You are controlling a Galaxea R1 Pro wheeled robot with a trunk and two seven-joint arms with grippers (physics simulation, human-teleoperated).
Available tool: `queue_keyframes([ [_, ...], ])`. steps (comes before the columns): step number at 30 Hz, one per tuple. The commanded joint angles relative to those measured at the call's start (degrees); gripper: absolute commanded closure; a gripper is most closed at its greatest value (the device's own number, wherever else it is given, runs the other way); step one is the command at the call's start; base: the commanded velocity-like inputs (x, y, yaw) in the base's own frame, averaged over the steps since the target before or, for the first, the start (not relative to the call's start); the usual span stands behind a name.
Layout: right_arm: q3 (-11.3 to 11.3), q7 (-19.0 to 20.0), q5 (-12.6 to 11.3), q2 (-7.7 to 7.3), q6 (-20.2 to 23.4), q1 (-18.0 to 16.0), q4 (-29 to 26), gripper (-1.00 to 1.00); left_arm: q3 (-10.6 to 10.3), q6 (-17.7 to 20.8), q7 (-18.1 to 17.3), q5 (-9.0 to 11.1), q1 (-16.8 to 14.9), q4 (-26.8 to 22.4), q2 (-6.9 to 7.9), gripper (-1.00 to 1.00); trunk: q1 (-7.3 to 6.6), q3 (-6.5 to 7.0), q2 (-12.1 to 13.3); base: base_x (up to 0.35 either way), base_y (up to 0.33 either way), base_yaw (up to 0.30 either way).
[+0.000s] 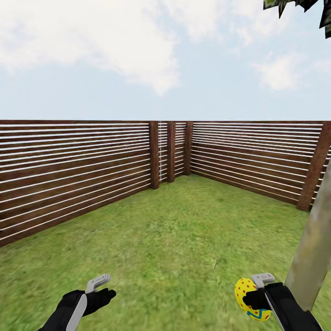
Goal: Take the three Easter eggs out of the wicker basket on the lawn in the garden, then place them on the lawn next to a single tree (choose any tree) so that all three eggs are next to the same tree and none are left in the basket.
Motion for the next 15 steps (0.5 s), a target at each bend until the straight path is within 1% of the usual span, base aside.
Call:
queue_keyframes([
  [1, -0.13, 0.54, 0.58, 0.01, 0.18, -0.04, -0.08, 1.0, 0.19, 0.34, -0.25, -0.02, -0.04, -0.05, -0.02, -1.0, 0.23, -0.26, -0.47, 0.0, 0.0, 0.0],
  [15, -0.13, 0.56, 0.64, 0.08, 0.18, -0.04, -0.08, 1.0, 0.15, 0.2, -0.27, -0.1, -0.04, 0.74, -0.02, -1.0, 3.31, -2.77, -6.08, 0.0, 0.0, 0.0],
])
